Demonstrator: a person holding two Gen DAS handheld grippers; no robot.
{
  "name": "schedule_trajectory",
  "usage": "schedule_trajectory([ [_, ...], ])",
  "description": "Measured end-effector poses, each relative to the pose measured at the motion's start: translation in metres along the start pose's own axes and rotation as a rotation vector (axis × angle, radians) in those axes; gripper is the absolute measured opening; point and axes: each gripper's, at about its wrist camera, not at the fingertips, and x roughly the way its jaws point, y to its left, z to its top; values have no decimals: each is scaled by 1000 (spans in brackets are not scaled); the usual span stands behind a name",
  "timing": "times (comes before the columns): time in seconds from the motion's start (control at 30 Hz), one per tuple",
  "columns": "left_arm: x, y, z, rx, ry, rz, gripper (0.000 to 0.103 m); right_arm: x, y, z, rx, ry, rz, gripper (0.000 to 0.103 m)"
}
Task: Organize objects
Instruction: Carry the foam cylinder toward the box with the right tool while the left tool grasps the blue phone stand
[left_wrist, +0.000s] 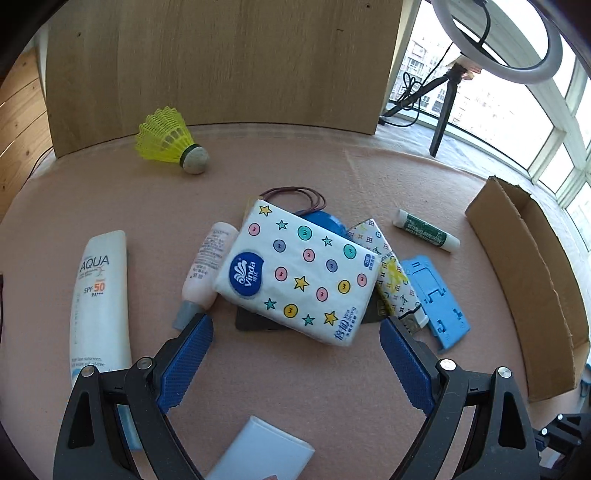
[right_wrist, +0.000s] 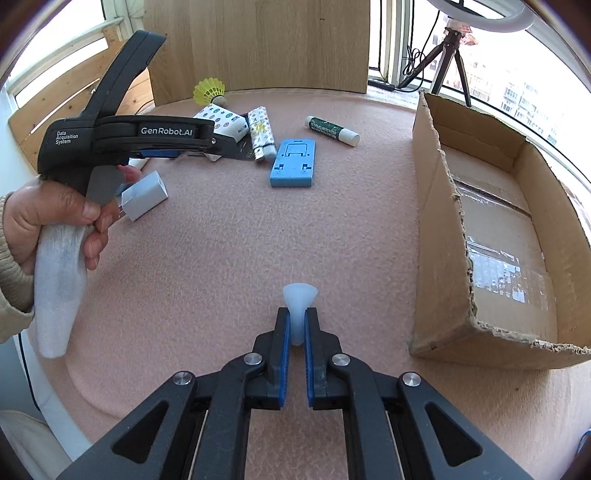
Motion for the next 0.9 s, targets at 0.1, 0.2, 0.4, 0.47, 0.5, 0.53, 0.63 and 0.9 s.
schedule_trajectory([
  [0.1,-9,-14,-8,48,-4,-35,94,0,0,-1,3,-1,-1,7],
  [0.2,-16,-49,-23,105,18,-94,94,0,-1,0,8,-3,1,7],
  [0.4,-6,-91,-31,124,34,-189,89,-1,-3,-2,16,-6,8,8],
  [0.47,1,-89,-28,104,34,-185,85,-2,-4,-4,19,-9,10,8],
  [0.5,0,-88,-27,99,25,-180,85,-3,-5,-6,23,-11,12,8],
  [0.53,0,-88,-26,91,30,-180,85,-3,-5,-7,25,-12,13,8],
  [0.63,0,-94,-25,76,38,-174,85,-5,-6,-10,27,-17,16,8],
  [0.9,5,-112,-25,65,47,-173,83,-5,-8,-10,33,-29,29,8],
])
